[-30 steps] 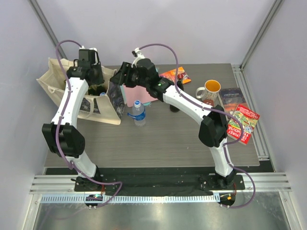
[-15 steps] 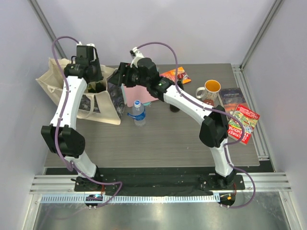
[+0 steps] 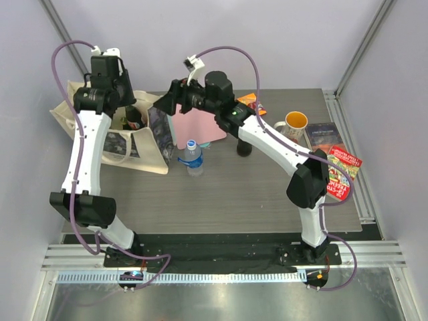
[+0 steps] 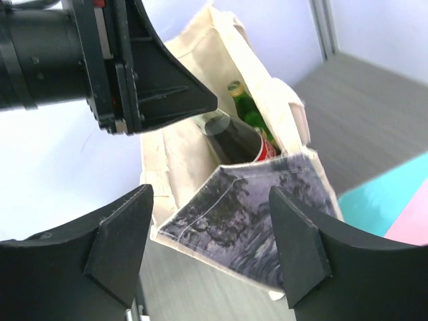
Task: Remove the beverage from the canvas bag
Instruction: Take out the drink from the canvas bag.
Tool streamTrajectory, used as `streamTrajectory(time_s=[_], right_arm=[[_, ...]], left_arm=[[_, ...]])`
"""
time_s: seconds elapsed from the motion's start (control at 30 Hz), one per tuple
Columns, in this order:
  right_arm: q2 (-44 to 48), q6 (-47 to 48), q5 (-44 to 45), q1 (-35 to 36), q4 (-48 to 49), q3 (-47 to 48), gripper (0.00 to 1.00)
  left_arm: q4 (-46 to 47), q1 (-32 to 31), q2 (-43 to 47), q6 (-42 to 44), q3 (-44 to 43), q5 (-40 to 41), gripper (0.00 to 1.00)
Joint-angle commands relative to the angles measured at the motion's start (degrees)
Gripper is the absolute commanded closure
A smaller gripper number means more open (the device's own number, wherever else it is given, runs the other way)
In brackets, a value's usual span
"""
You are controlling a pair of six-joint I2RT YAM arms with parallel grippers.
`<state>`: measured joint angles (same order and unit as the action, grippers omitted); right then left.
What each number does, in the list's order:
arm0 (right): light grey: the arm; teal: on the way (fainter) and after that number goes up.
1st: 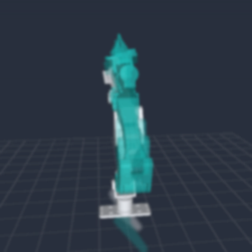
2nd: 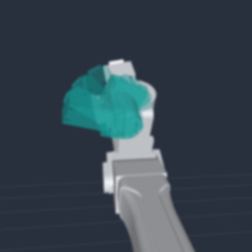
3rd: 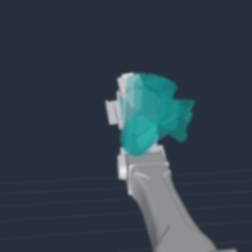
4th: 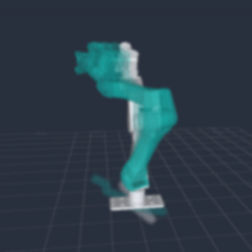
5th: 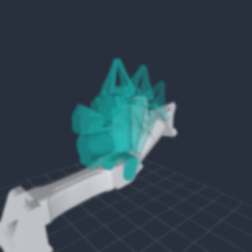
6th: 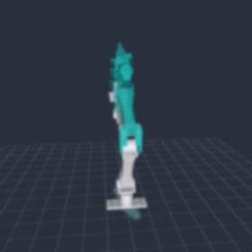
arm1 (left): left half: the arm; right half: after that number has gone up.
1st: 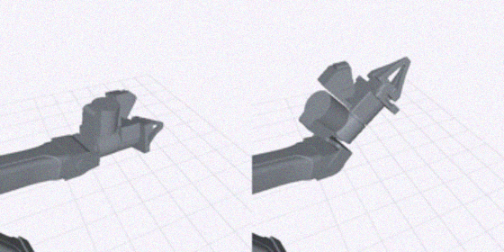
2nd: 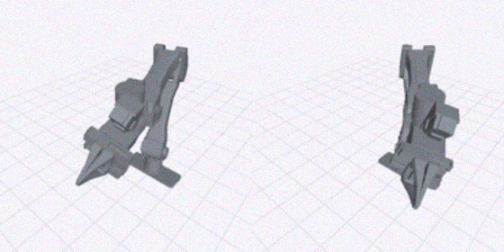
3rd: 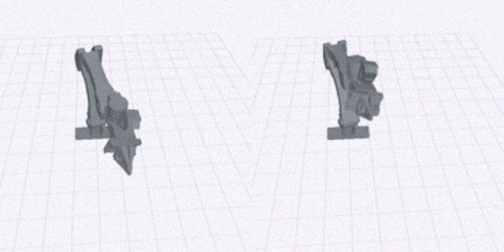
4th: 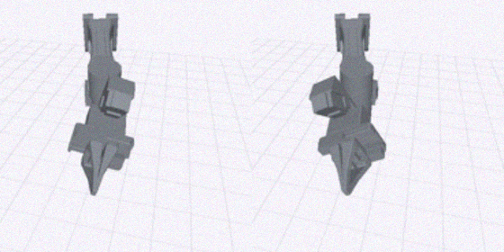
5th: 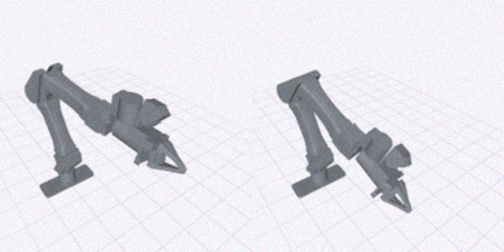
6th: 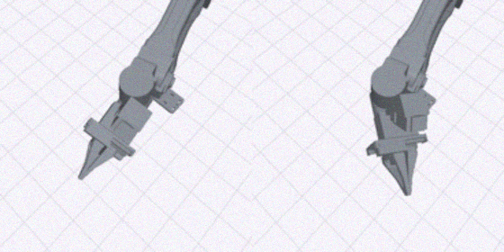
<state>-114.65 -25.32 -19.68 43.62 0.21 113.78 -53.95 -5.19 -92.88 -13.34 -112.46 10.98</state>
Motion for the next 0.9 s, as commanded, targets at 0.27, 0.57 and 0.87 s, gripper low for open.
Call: streamTrajectory(time_s=[0.27, 0.57, 0.87], right_arm=[[-3.47, 18.1, -11.08, 1.29, 6.47, 11.36, 0.22], [-11.2, 24.61, -8.88, 4.55, 3.31, 21.57, 0.21], [-13.93, 29.97, -6.42, 6.48, 3.75, 22.45, 0.21]], left_arm=[[6.41, -0.08, 7.36, -2.82, -6.36, -0.26, 1.0], [6.32, 0.0, 9.21, -3.62, -6.36, -1.31, 1.0], [6.32, -0.08, 10.88, -5.46, -6.19, -2.63, 1.0]])
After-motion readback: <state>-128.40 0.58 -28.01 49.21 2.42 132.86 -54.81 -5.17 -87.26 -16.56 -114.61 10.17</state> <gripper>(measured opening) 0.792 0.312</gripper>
